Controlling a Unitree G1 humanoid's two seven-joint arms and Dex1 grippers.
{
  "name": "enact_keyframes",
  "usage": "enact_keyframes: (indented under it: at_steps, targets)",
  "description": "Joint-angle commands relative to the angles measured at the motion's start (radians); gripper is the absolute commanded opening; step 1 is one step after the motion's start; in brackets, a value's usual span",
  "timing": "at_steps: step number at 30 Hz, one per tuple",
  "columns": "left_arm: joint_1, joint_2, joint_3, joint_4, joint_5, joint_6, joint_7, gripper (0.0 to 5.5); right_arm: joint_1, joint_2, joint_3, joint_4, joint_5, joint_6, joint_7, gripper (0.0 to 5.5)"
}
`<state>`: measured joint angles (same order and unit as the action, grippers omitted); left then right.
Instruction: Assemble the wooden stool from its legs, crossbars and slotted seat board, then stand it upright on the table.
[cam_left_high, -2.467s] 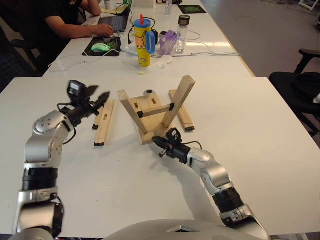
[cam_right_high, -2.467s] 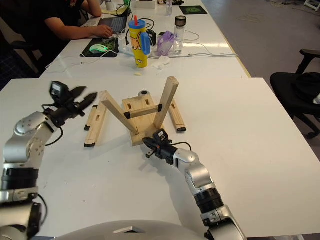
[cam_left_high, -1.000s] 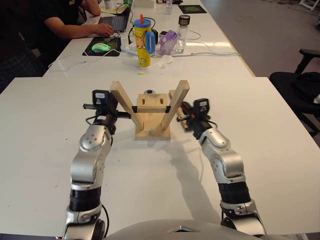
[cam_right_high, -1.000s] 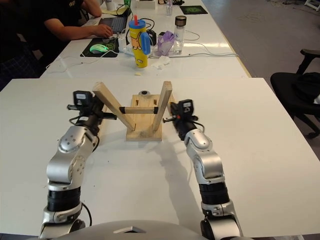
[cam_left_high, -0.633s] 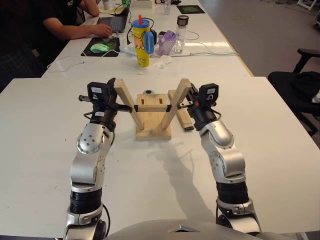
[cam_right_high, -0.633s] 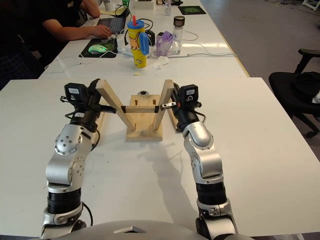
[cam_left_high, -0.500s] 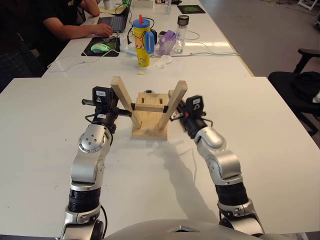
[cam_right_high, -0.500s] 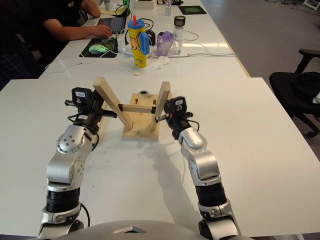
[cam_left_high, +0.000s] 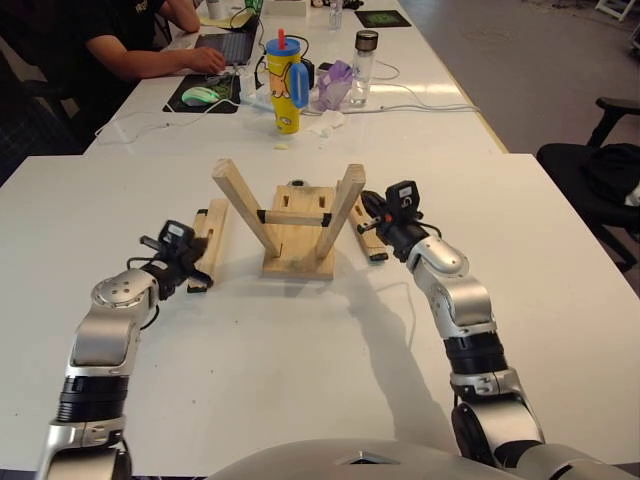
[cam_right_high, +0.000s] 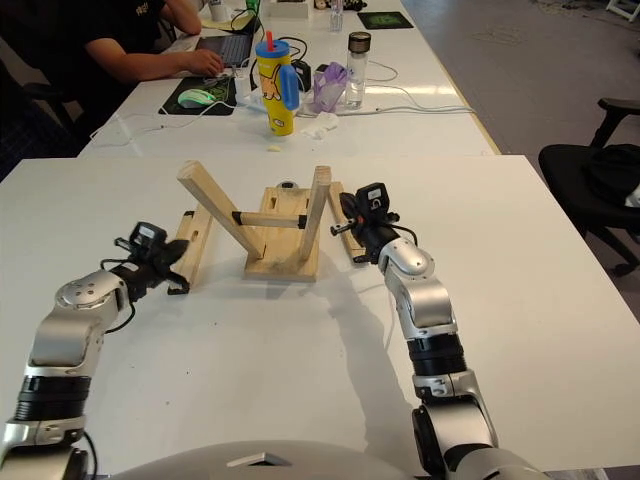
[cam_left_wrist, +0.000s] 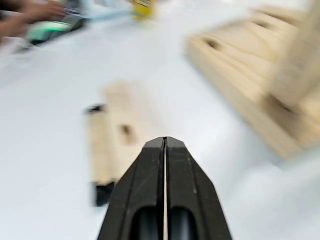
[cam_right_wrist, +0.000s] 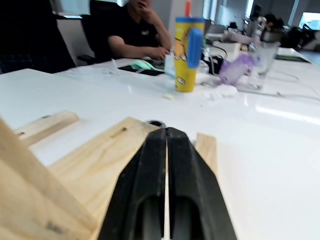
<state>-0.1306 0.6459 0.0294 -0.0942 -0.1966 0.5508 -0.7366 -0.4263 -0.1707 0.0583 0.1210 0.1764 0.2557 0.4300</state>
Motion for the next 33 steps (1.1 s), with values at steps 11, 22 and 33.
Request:
enact_keyframes:
  at_steps: [11,22,33]
  targets:
    - [0.009,0.250,-0.187,-0.033,-0.033,0.070,-0.359,0.02,0.027,-0.007,0.344,-0.185,0.061,-0.018,0.478,0.00]
    - [0.041,0.264,-0.204,-0.036,-0.027,0.049,-0.386,0.02,0.012,-0.160,0.309,-0.047,-0.117,-0.011,0.350,0.00]
    - [0.116,0.322,-0.207,-0.160,-0.096,0.099,-0.468,0.02,-0.072,-0.283,0.387,0.239,-0.330,-0.113,0.418,0.00]
